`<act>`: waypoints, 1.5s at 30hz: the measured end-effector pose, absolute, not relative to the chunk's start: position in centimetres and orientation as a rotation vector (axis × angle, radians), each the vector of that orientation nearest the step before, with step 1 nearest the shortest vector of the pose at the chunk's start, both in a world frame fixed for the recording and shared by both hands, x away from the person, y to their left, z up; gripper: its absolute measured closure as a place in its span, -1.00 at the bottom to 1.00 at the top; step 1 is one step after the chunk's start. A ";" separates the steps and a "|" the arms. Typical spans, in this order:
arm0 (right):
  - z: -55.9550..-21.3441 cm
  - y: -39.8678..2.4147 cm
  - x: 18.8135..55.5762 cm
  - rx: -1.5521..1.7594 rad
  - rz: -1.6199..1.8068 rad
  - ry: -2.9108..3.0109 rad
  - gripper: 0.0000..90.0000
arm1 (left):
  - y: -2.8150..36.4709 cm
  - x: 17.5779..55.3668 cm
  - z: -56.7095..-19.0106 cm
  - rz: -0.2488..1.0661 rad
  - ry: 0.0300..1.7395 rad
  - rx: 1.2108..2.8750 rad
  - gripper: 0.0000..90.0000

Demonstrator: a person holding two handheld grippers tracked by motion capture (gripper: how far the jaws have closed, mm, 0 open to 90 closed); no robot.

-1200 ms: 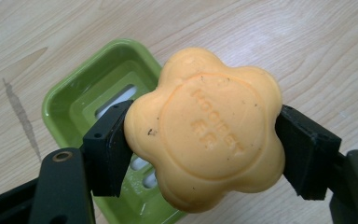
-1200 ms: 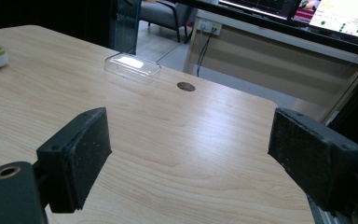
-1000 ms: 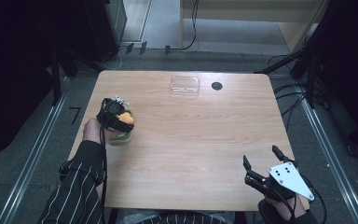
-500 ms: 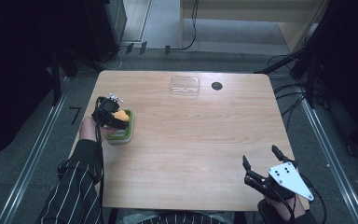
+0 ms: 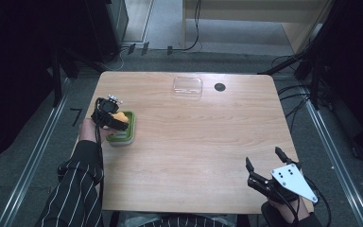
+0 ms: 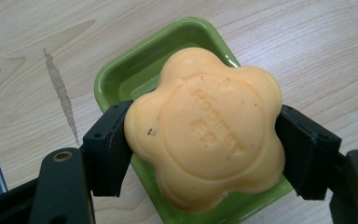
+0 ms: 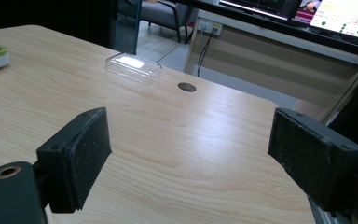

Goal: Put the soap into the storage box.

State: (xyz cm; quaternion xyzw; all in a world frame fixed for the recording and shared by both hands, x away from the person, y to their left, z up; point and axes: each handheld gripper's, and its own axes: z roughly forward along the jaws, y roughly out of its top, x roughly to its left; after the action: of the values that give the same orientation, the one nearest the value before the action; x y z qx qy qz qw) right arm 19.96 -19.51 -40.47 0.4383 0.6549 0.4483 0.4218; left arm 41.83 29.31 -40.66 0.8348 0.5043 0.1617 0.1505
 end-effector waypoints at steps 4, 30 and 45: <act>-40.5 -19.5 20.0 1.098 1.123 1.643 -0.70 | 29.5 42.0 -40.9 0.455 1.456 2.390 -0.39; -40.5 -19.4 20.0 1.097 1.119 1.644 -0.71 | 29.6 43.0 -42.8 0.428 1.450 2.438 -0.39; -40.5 -19.5 19.9 1.096 1.119 1.643 -0.70 | 29.6 43.2 -43.2 0.422 1.440 2.448 -0.39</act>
State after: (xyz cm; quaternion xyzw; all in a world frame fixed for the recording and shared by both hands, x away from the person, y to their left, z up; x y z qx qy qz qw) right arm 19.95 -19.47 -40.48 0.4378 0.6561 0.4469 0.4220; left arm 43.17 29.63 -43.17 0.8448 0.4970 0.1457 0.1345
